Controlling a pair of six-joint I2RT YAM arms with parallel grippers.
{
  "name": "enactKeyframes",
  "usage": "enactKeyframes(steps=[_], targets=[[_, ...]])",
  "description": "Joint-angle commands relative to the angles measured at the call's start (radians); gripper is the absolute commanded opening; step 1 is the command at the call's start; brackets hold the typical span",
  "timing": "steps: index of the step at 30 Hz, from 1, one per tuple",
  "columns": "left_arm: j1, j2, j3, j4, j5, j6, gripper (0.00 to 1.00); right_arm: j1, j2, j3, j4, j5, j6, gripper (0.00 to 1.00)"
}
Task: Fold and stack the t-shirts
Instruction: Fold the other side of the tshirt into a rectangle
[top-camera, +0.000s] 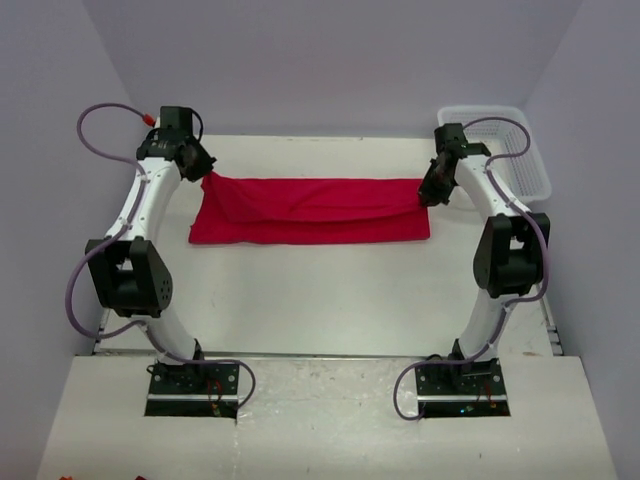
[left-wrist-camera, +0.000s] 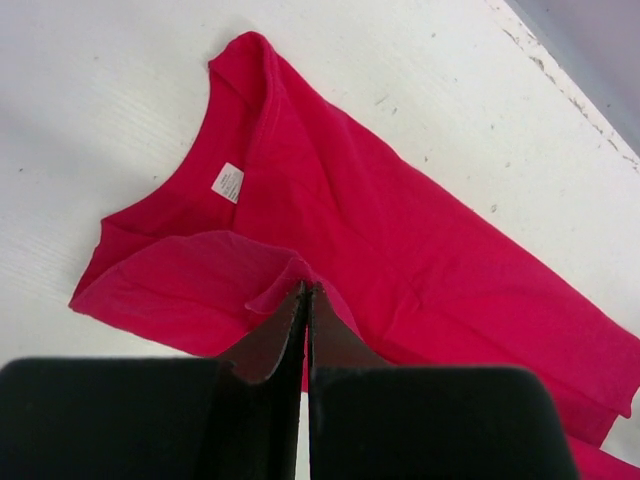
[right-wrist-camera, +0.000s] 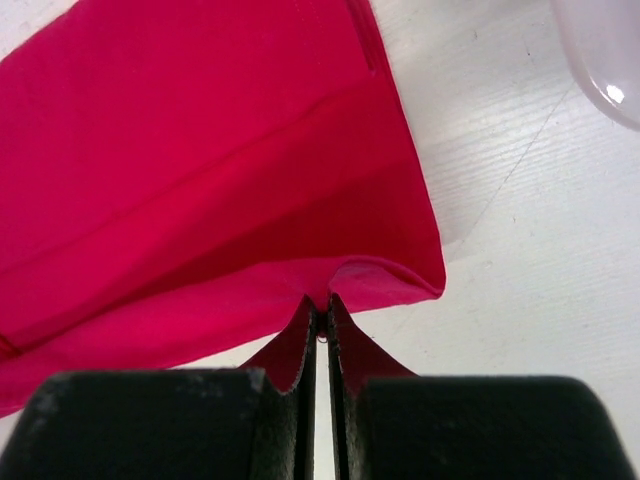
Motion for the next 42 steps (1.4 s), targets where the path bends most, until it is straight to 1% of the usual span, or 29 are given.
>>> enactKeyframes(steps=[1,11,18,23,25,27,28,29,31,32,33,34,35,36,37,39,40,41,42], targets=[[0.01,0.052,0.066,0.058,0.053,0.053,0.0,-0.007,0.029,0.056,-0.031,0.034,-0.006,0.0],[0.01,0.173,0.125,0.079,0.064,0.082,0.0,-0.013,0.129,0.141,-0.057,0.036,-0.01,0.0],[0.01,0.247,0.145,0.107,0.083,0.082,0.0,-0.016,0.218,0.265,-0.097,0.036,-0.012,0.0],[0.01,0.307,0.197,0.113,0.095,0.096,0.0,-0.016,0.267,0.317,-0.103,0.039,-0.018,0.0],[0.01,0.318,0.207,0.133,0.109,0.114,0.0,-0.016,0.286,0.331,-0.098,0.042,-0.026,0.02],[0.01,0.328,0.208,0.165,0.109,0.127,0.0,-0.016,0.31,0.366,-0.103,0.056,-0.032,0.09],[0.01,0.328,0.203,0.186,0.119,0.151,0.0,-0.016,0.316,0.377,-0.105,0.069,-0.037,0.13],[0.01,0.33,0.198,0.224,0.124,0.16,0.0,-0.016,0.321,0.397,-0.105,0.077,-0.041,0.2],[0.01,0.328,0.171,0.283,0.151,0.2,0.0,-0.016,0.326,0.418,-0.1,0.094,-0.05,0.27],[0.01,0.327,0.159,0.339,0.153,0.208,0.01,-0.016,0.321,0.434,-0.077,0.123,-0.052,0.39],[0.038,0.325,0.139,0.369,0.158,0.216,0.08,-0.016,0.315,0.438,-0.059,0.138,-0.061,0.43],[0.044,0.324,0.128,0.396,0.155,0.222,0.09,-0.016,0.307,0.444,-0.034,0.163,-0.073,0.46],[0.049,0.312,0.114,0.465,0.153,0.22,0.11,-0.01,0.281,0.446,0.028,0.21,-0.084,0.56],[0.055,0.301,0.084,0.51,0.165,0.223,0.14,-0.01,0.267,0.445,0.061,0.198,-0.124,0.59],[0.066,0.275,0.07,0.579,0.204,0.228,0.18,-0.01,0.249,0.457,0.11,0.139,-0.141,0.62],[0.073,0.233,0.036,0.627,0.233,0.228,0.27,-0.008,0.238,0.478,0.113,0.087,-0.167,0.63],[0.072,0.186,0.022,0.672,0.247,0.23,0.33,-0.005,0.235,0.507,0.1,0.057,-0.17,0.64],[0.072,0.167,0.013,0.674,0.251,0.227,0.42,-0.004,0.229,0.515,0.06,0.033,-0.167,0.64],[0.072,0.149,0.013,0.664,0.25,0.205,0.48,0.001,0.22,0.511,0.049,-0.014,-0.161,0.64]])
